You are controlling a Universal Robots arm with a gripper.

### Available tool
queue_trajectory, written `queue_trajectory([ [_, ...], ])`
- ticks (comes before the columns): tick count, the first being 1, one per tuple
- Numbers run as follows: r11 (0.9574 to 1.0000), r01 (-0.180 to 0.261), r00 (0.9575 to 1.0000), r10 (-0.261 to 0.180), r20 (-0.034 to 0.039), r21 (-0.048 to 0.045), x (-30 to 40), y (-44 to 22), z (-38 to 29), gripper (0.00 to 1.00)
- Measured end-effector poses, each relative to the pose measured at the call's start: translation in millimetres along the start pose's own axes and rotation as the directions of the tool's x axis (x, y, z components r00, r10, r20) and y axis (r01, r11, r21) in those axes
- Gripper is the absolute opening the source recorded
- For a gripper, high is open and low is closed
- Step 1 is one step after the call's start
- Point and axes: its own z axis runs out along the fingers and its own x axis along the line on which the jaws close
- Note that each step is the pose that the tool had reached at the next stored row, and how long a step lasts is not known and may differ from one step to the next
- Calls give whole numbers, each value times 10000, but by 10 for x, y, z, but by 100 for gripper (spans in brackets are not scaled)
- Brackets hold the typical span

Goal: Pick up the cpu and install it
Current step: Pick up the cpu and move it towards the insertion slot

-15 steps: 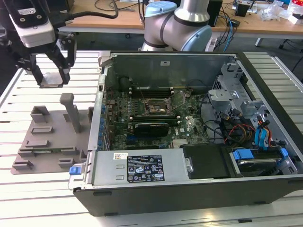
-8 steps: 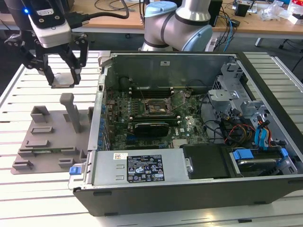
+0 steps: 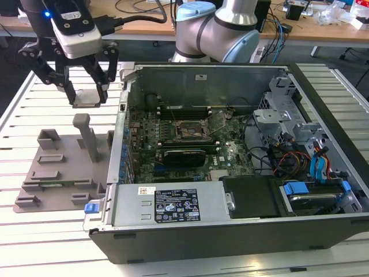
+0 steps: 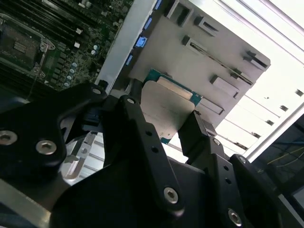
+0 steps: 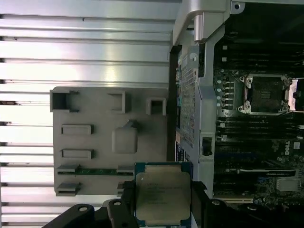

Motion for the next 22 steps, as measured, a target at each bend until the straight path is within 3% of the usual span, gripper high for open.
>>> queue_trajectory([
  [4, 10000, 1, 10000, -1, 0, 35, -136, -2, 9, 55],
  [15, 10000, 3, 10000, -3, -2, 93, -356, -6, 22, 55],
  [22, 9999, 4, 10000, -4, -3, 147, -553, -10, 35, 55],
])
